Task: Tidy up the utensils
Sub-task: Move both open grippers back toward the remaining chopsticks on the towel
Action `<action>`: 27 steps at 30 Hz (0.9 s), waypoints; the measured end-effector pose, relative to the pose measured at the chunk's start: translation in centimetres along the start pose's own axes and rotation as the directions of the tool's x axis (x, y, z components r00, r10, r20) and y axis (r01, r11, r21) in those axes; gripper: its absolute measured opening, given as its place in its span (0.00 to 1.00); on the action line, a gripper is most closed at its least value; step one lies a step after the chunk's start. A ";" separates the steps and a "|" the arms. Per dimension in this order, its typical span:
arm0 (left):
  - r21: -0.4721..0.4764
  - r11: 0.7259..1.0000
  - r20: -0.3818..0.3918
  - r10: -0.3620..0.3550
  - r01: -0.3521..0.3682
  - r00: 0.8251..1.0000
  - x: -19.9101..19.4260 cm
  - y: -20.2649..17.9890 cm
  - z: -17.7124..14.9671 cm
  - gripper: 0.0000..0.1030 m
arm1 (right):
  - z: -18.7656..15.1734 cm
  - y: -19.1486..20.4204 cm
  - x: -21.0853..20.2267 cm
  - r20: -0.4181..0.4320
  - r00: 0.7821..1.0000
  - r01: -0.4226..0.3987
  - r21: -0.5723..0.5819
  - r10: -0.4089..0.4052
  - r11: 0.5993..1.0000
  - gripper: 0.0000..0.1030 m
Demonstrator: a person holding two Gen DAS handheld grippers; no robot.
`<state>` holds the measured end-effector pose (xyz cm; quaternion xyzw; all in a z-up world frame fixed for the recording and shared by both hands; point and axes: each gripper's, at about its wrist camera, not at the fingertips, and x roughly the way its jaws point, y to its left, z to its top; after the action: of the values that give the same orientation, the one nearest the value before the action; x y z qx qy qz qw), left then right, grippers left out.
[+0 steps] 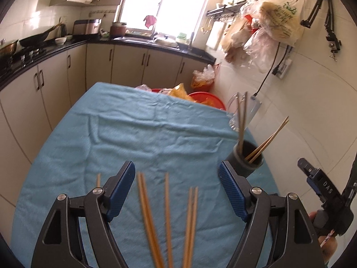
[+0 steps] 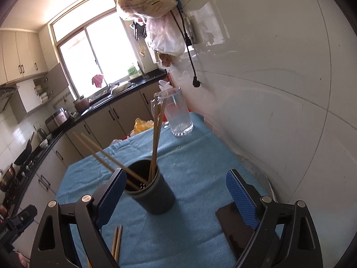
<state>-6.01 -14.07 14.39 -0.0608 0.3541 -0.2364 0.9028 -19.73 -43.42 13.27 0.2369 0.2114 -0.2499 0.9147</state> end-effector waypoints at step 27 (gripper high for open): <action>-0.141 0.988 -0.442 -0.005 -0.064 0.897 10.9 7.1 -4.0 0.18 | -5.7 3.5 0.9 -0.208 0.971 -0.141 -0.094 0.119 0.985 0.89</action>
<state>1.00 -12.72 2.74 -0.0689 0.5669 -0.2027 0.7955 -18.57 -37.95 9.42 0.2243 0.3000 -0.1521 0.9146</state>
